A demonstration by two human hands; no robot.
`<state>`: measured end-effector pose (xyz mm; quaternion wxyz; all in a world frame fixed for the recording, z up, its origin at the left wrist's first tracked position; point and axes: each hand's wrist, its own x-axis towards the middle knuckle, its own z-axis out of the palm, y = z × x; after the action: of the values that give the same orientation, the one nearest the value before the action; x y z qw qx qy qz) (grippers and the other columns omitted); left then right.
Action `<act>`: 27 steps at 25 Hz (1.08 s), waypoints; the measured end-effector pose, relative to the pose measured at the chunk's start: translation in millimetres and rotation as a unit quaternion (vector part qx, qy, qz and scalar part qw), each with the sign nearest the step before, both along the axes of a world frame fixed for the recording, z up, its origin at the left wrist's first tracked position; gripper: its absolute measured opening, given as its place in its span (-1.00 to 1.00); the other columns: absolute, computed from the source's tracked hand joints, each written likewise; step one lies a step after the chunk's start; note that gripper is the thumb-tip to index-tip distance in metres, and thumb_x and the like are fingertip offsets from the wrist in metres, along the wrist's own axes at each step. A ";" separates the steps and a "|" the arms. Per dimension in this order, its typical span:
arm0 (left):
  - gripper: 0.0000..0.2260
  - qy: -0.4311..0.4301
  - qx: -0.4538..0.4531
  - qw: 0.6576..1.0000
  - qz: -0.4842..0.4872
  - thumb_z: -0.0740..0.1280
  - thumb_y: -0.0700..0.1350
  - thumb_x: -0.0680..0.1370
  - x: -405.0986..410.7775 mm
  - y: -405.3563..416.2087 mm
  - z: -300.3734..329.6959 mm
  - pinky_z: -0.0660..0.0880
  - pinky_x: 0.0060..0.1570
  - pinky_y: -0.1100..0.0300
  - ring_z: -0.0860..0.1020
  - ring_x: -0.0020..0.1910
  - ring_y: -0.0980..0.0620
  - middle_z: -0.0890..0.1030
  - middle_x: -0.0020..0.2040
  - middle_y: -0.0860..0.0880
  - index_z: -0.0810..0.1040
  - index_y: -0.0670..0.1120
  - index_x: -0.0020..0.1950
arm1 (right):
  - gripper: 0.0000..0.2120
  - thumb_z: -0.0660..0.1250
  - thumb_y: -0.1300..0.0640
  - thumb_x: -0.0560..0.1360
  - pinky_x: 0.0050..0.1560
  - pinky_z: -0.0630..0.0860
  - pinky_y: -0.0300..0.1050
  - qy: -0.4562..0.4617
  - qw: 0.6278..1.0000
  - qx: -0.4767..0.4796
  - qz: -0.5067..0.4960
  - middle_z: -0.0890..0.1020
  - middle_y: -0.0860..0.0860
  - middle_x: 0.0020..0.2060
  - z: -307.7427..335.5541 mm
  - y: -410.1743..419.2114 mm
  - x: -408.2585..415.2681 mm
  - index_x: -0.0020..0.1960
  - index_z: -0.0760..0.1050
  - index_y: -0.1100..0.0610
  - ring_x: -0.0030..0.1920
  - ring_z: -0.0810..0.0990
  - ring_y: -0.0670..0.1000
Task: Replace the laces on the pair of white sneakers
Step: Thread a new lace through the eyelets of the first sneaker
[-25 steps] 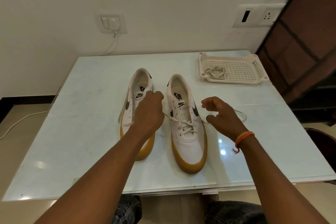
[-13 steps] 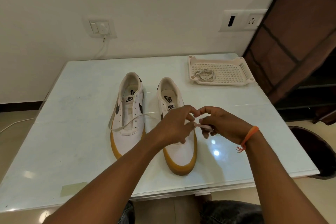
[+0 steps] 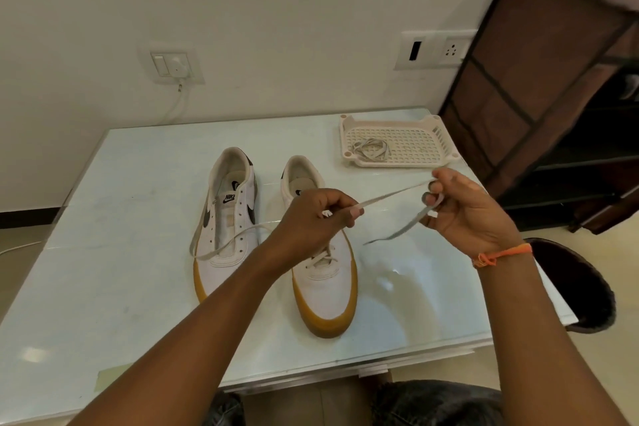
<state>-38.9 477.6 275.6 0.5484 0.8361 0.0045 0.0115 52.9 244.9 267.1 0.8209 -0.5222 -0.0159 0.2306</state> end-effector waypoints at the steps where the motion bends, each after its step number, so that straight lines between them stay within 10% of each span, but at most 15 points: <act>1: -0.85 0.002 -0.003 1.000 0.009 0.37 -0.06 0.57 0.5 3.3 1.0 0.37 -0.45 0.44 0.47 -0.49 0.28 0.67 -0.20 -0.01 0.66 -0.12 0.01 | -0.69 0.56 -0.05 0.24 -0.08 0.42 0.01 0.022 0.998 0.037 -0.052 0.57 -0.10 -0.33 0.4 -6.5 2.0 -0.08 0.60 0.00 -0.29 0.53 -0.09; 6: -0.80 0.048 0.193 0.959 -0.201 0.33 0.00 0.59 -15.9 -20.1 -12.7 0.47 -0.15 0.39 0.58 -0.14 0.31 0.68 0.04 0.08 0.67 -0.01 0.14 | -0.81 0.41 -0.02 0.35 -0.01 0.35 0.01 0.078 0.985 0.051 -0.142 0.62 -0.14 -0.28 4.9 -9.8 -0.3 -0.05 0.59 -0.03 -0.20 0.52 -0.11; 10: -0.73 0.097 0.376 0.875 -0.288 0.25 -0.02 0.62 -38.4 -59.1 -47.8 0.48 0.18 -0.01 0.55 0.17 -0.08 0.59 0.20 -0.09 0.57 -0.09 0.25 | -0.84 0.41 -0.04 0.36 -0.01 0.28 -0.02 0.088 0.979 0.082 -0.164 0.65 -0.17 -0.21 7.5 -4.0 0.1 -0.08 0.64 -0.06 -0.12 0.51 -0.13; 21: -0.71 0.085 0.396 0.869 -0.285 0.17 -0.07 0.67 -36.7 -64.2 -51.6 0.49 0.15 -0.02 0.56 0.16 -0.15 0.58 0.19 -0.16 0.48 -0.15 0.34 | -0.80 0.30 0.18 0.55 0.14 0.25 0.08 -0.008 0.992 -0.095 -0.082 0.70 -0.06 -0.04 -4.7 7.4 1.1 0.13 0.61 0.05 0.12 0.60 -0.04; 27: -0.73 0.067 0.318 0.937 -0.130 0.23 -0.01 0.63 -16.4 -36.3 -23.7 0.47 0.18 0.06 0.52 0.19 0.01 0.58 0.22 0.01 0.53 0.03 0.30 | -0.75 0.37 -0.05 0.39 0.07 0.38 0.04 -0.075 0.983 -0.138 -0.097 0.69 0.02 -0.18 -5.4 24.3 -3.9 -0.06 0.62 0.10 -0.03 0.64 0.02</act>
<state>-55.3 441.3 251.9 0.2491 0.9590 -0.0710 -0.1151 48.9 269.3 261.7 0.7560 -0.6453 0.0053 0.1098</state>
